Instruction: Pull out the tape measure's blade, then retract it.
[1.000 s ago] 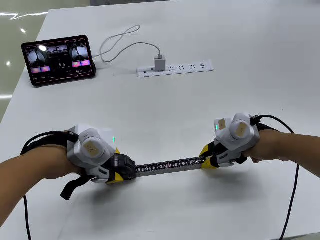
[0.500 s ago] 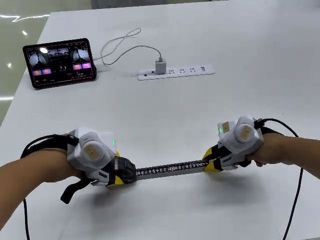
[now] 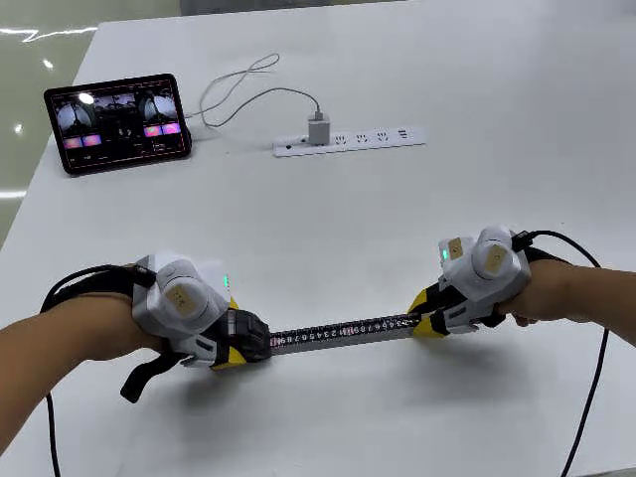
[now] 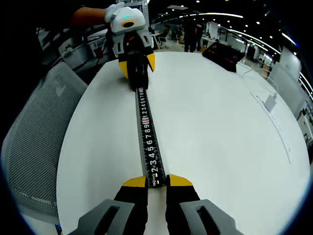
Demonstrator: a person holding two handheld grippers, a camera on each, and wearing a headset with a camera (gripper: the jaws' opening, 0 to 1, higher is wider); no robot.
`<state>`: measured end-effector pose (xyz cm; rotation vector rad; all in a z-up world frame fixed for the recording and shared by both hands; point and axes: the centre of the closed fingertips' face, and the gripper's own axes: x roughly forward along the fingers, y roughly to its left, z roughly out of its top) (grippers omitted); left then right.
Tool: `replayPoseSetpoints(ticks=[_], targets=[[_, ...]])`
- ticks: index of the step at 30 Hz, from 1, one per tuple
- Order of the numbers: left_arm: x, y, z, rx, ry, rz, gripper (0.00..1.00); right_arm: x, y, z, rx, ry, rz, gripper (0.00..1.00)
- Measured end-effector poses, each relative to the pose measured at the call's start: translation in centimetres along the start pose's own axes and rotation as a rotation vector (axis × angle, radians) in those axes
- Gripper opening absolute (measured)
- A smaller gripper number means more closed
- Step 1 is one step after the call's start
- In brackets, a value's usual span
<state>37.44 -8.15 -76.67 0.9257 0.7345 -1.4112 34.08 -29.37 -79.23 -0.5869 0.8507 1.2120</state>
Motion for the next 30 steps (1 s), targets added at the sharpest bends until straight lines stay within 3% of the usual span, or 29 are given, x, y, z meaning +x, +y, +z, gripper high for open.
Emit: replayPoseSetpoints(ticks=[30], targets=[[0.1,0.0,0.0,0.002,0.005,0.0,0.32,-0.9,0.0,-1.3,0.013,0.01,-0.015,0.09]])
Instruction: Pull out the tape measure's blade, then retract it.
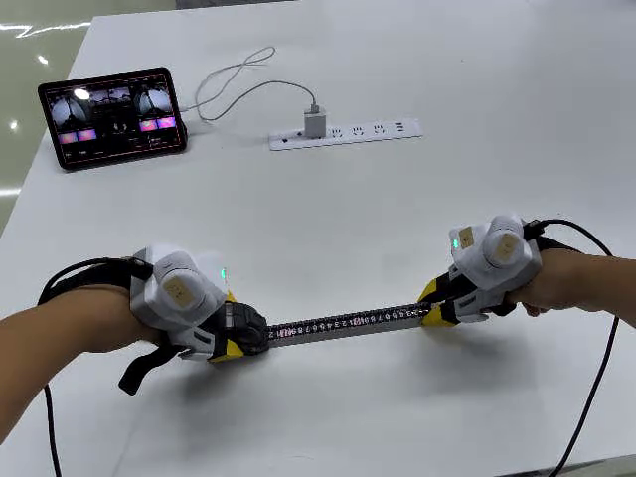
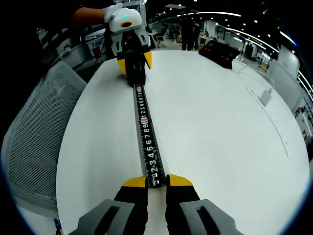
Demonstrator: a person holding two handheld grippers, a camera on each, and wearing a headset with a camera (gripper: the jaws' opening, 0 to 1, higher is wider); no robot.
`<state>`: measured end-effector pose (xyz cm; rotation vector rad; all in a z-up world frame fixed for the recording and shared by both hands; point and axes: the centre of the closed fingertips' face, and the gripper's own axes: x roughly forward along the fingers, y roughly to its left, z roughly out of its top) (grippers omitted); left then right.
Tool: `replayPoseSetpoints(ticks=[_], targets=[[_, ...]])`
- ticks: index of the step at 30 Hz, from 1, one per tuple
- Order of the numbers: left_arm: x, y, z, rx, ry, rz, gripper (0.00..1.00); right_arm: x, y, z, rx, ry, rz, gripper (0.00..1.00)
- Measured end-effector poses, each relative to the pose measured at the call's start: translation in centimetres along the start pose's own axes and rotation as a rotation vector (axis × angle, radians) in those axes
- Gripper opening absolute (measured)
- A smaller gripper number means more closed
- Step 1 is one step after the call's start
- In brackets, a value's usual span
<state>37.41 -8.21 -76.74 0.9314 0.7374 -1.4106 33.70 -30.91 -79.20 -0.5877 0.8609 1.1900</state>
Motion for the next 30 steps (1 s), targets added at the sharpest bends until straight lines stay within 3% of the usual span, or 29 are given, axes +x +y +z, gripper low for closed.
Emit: replayPoseSetpoints(ticks=[30], targets=[[-0.1,0.1,-0.1,0.001,0.001,0.001,0.32,-1.2,-0.1,-0.8,0.013,0.008,-0.011,0.09]])
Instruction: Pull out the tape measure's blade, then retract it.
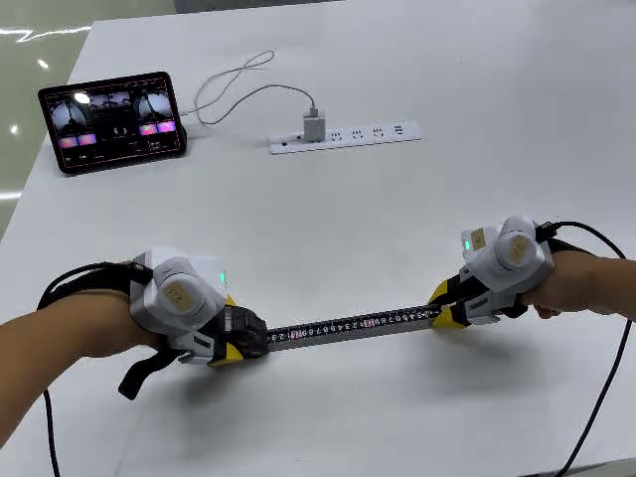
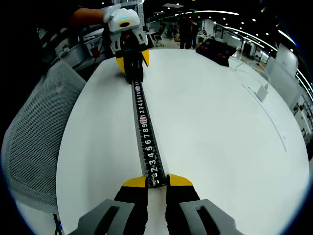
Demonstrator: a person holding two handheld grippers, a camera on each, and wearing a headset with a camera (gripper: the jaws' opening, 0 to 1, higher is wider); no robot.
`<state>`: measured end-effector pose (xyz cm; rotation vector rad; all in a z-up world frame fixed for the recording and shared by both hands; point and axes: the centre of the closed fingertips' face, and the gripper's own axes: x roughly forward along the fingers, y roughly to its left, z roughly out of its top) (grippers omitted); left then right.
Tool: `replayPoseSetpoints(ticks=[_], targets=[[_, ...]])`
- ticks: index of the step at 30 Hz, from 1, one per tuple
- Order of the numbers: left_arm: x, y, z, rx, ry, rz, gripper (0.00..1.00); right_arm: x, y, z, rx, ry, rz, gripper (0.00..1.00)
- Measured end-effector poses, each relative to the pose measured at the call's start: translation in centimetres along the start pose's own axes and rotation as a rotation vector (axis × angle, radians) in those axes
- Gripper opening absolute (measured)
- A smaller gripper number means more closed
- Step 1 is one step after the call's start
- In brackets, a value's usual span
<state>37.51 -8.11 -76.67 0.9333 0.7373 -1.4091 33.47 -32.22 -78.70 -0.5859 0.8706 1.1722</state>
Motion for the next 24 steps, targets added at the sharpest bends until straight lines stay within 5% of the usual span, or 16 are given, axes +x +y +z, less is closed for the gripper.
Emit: replayPoseSetpoints(ticks=[14,18,24], targets=[[0.06,0.01,0.02,-0.008,-0.007,0.004,0.32,-0.11,-0.18,-0.49,0.001,0.006,0.004,0.09],[0.1,0.1,0.27,-0.011,-0.044,-0.007,0.33,-0.08,-0.15,-0.4,-0.005,0.02,0.015,0.1],[0.15,0.07,0.23,-0.022,-0.042,-0.005,0.33,-0.06,0.02,-0.36,-0.041,0.056,0.028,0.11]])
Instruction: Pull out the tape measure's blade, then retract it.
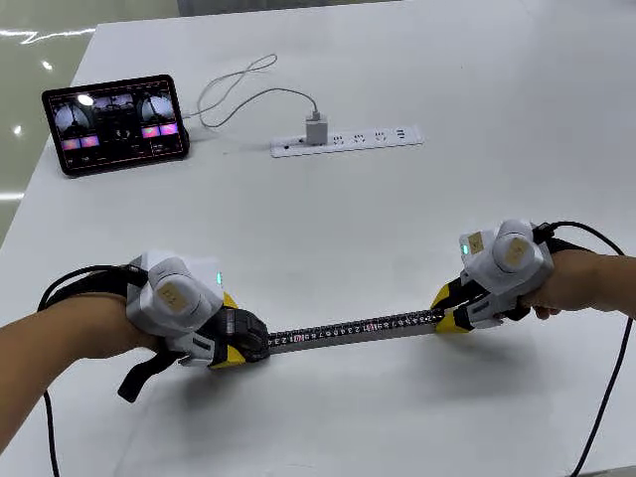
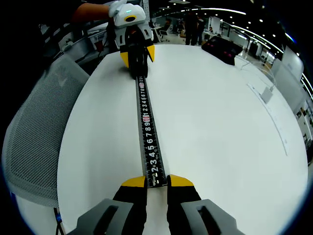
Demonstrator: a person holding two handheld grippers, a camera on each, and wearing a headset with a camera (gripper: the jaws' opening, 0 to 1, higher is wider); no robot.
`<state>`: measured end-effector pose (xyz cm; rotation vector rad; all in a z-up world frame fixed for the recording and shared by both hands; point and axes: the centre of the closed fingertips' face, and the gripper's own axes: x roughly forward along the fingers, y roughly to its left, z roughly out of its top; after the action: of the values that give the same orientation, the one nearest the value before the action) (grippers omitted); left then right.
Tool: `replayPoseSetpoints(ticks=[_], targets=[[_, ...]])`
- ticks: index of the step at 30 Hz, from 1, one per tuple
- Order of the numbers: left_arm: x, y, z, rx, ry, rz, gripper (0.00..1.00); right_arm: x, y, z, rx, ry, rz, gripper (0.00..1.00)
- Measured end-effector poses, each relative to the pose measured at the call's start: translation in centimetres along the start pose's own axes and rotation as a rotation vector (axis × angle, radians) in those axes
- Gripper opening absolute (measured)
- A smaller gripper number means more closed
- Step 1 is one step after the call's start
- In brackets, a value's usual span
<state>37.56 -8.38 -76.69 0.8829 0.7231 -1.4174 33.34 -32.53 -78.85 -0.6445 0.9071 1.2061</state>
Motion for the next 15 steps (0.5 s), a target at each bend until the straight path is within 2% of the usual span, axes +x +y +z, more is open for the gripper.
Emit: replayPoseSetpoints(ticks=[3,6,8,15], targets=[[-0.04,-0.01,-0.05,-0.008,-0.005,0.0,0.34,0.04,-0.03,-0.05,-0.02,0.023,0.001,0.12],[-0.06,-0.06,-0.01,-0.002,-0.004,0.0,0.33,0.03,-0.08,-0.09,-0.007,0.037,0.001,0.12],[-0.07,-0.06,-0.02,-0.001,-0.002,0.001,0.33,0.06,-0.17,-0.25,-0.032,0.051,0.005,0.12],[-0.15,-0.11,-0.02,0.015,-0.008,0.007,0.33,0.08,-0.07,-0.65,-0.037,0.069,0.006,0.12]])
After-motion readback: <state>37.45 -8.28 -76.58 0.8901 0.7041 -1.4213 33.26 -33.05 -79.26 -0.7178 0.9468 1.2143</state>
